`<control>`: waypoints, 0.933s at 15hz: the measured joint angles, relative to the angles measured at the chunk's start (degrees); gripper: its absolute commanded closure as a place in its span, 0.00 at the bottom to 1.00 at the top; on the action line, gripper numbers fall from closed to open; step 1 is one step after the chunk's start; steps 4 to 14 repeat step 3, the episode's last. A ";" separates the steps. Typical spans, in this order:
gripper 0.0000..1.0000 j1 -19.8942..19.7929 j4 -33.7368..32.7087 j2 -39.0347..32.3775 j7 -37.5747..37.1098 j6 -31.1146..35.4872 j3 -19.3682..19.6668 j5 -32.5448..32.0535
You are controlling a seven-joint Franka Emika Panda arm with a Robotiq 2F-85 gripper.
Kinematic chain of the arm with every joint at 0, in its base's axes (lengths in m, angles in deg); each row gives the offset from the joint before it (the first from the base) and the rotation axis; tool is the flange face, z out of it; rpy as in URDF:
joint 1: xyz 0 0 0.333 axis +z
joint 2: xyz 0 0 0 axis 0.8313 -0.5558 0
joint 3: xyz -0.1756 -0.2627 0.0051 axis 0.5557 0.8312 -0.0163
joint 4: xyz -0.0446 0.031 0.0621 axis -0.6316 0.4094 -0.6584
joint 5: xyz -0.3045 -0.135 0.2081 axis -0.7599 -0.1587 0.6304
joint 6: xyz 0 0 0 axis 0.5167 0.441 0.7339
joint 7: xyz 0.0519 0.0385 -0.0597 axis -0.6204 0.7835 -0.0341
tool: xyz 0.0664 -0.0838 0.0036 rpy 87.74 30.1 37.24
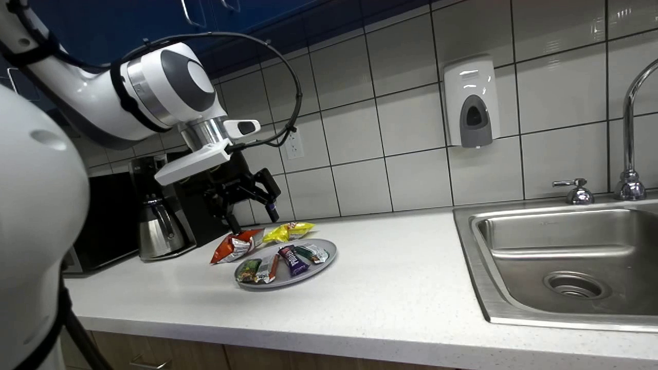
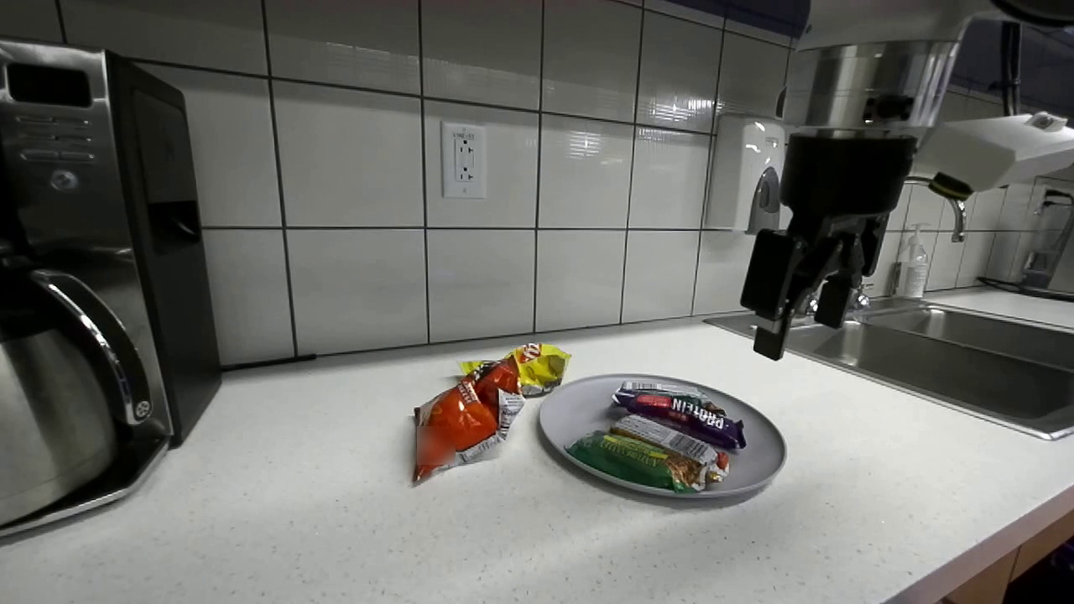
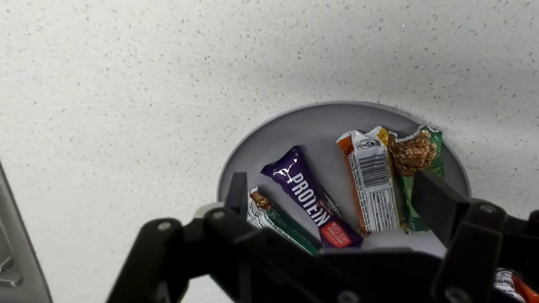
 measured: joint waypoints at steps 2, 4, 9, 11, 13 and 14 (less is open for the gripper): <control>0.00 0.00 0.01 0.00 -0.08 0.00 0.00 0.00; 0.00 0.00 0.02 0.01 -0.12 0.00 0.00 0.00; 0.00 0.00 0.02 0.01 -0.12 0.00 0.00 0.00; 0.00 0.00 0.02 0.01 -0.12 0.00 0.00 0.00; 0.00 0.00 0.02 0.01 -0.12 0.00 0.00 0.00; 0.00 0.00 0.02 0.01 -0.12 0.00 0.00 0.00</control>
